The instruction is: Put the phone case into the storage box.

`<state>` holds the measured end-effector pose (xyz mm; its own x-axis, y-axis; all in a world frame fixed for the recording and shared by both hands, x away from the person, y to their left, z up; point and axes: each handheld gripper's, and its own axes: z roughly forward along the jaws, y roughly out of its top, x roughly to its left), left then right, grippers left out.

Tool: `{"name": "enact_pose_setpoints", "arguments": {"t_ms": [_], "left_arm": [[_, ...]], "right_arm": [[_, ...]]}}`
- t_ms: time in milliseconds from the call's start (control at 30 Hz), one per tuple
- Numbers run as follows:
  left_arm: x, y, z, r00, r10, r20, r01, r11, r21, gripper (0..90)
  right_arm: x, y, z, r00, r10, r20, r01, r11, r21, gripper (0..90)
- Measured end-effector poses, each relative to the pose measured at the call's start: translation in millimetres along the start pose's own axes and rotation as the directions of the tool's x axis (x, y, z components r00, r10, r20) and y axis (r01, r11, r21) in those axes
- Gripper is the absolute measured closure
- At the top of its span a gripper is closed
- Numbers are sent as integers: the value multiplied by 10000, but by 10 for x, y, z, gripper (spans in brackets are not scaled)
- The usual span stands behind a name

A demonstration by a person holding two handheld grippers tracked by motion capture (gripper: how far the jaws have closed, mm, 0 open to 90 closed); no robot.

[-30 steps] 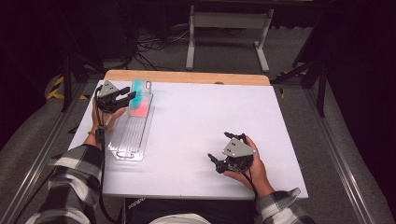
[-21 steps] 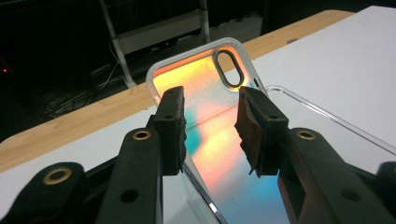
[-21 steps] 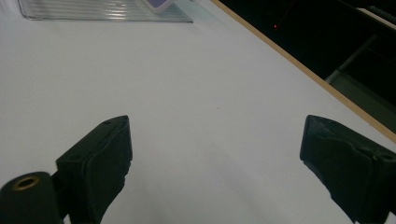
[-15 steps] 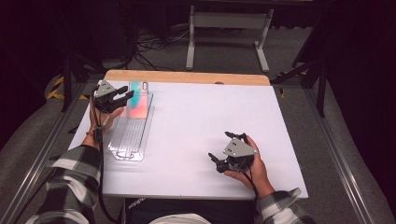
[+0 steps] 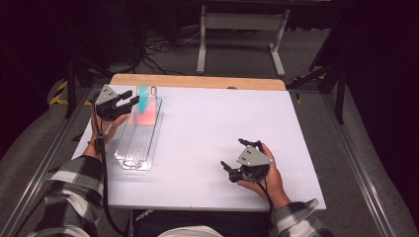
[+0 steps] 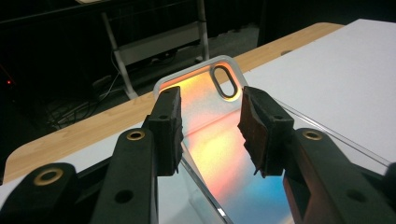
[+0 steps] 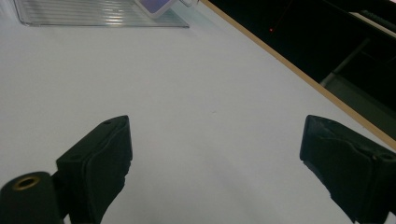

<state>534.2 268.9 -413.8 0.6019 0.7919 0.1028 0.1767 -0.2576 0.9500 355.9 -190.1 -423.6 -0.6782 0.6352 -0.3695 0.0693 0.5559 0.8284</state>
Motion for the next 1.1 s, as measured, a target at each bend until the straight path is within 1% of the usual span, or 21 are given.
{"name": "enact_pose_setpoints", "arguments": {"t_ms": [100, 267, 333, 567, 600, 700, 867, 967, 1100], "left_arm": [[-34, 14, 2, 10000, 50, 67, -50, 10000, -6, 591], [-112, 36, 9, 9994, 270, 199, -269, 9996, -44, 587], [-127, 41, 3, 9993, 259, 281, -257, 9996, -62, 583], [-148, 41, -34, 9992, 242, 305, -238, 9996, -141, 544], [-145, 49, -59, 9992, 245, 301, -239, 9995, -197, 524], [-134, 54, -100, 9995, 90, 313, -79, 9994, -329, 522], [-126, 46, -128, 9992, 74, 401, -65, 9997, -244, 504], [-135, 39, -131, 9992, 66, 391, -54, 9995, -307, 496], [-145, 40, -132, 9991, 92, 418, -82, 9997, -238, 448]], "right_arm": [[7, 5, 2, 10000, -30, -23, 30, 10000, 6, 101], [10, 2, 7, 10000, -59, -41, 59, 10000, 39, 100], [18, 4, 5, 10000, -92, -40, 92, 10000, 36, 100], [23, 7, 1, 9998, -157, -75, 158, 9999, 32, 100], [20, 6, -4, 9999, -150, -57, 150, 9999, 4, 100], [18, 5, -10, 9999, -105, -40, 104, 9999, -17, 101], [28, 4, -14, 9999, -119, -44, 119, 9999, -17, 101], [30, 2, -14, 9999, -87, -70, 87, 10000, -22, 101], [35, 0, -4, 9998, -119, -128, 119, 9999, -4, 100]]}}
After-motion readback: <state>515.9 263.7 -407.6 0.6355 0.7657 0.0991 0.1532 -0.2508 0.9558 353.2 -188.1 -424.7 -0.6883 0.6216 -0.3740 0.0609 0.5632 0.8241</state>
